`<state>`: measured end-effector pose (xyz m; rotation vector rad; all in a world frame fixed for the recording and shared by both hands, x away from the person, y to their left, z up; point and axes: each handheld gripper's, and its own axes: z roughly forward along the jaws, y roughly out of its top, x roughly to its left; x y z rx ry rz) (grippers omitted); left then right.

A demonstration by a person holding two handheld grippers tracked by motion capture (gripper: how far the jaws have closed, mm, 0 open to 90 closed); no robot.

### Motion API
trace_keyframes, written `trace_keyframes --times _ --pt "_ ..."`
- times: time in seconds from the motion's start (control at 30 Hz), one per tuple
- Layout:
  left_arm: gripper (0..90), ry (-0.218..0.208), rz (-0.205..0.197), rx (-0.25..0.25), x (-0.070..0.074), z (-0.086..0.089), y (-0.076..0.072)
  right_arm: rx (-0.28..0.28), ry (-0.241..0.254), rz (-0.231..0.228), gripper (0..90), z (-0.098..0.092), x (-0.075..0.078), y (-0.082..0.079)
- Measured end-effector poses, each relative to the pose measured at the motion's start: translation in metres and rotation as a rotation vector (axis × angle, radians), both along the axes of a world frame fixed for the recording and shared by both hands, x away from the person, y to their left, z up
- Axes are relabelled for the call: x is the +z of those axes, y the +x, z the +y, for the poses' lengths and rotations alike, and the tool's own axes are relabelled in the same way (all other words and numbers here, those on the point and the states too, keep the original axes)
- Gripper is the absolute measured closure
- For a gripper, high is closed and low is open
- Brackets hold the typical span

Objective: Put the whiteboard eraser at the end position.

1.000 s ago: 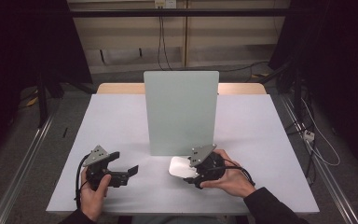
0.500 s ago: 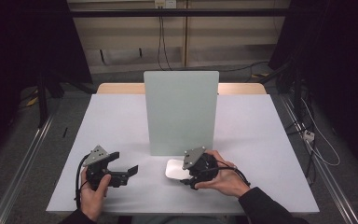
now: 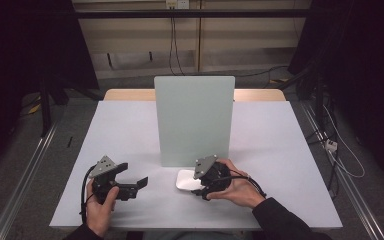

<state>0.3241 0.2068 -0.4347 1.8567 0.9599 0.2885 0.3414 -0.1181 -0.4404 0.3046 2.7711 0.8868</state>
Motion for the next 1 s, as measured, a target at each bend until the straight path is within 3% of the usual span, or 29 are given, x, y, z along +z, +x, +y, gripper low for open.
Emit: trace_keyframes --times 0.47,0.7,0.87,1.0 --pt "4.1 0.006 0.001 -0.001 -0.0008 -0.0006 0.0000 -0.045 0.053 0.084 30.8 -0.0052 -0.0035 0.0069" --pt "4.0 0.001 0.000 -0.003 -0.0004 0.0001 0.0000 -0.063 0.077 0.087 27.9 -0.0056 -0.0028 0.0068" --pt "4.0 0.000 -0.001 -0.005 0.0001 -0.0001 -0.0004 -0.086 0.103 0.063 19.6 -0.0065 0.0004 0.0059" --pt "4.0 -0.001 -0.003 -0.005 0.0004 0.0000 -0.0008 -0.106 0.123 0.072 14.4 -0.0079 0.0011 0.0067"
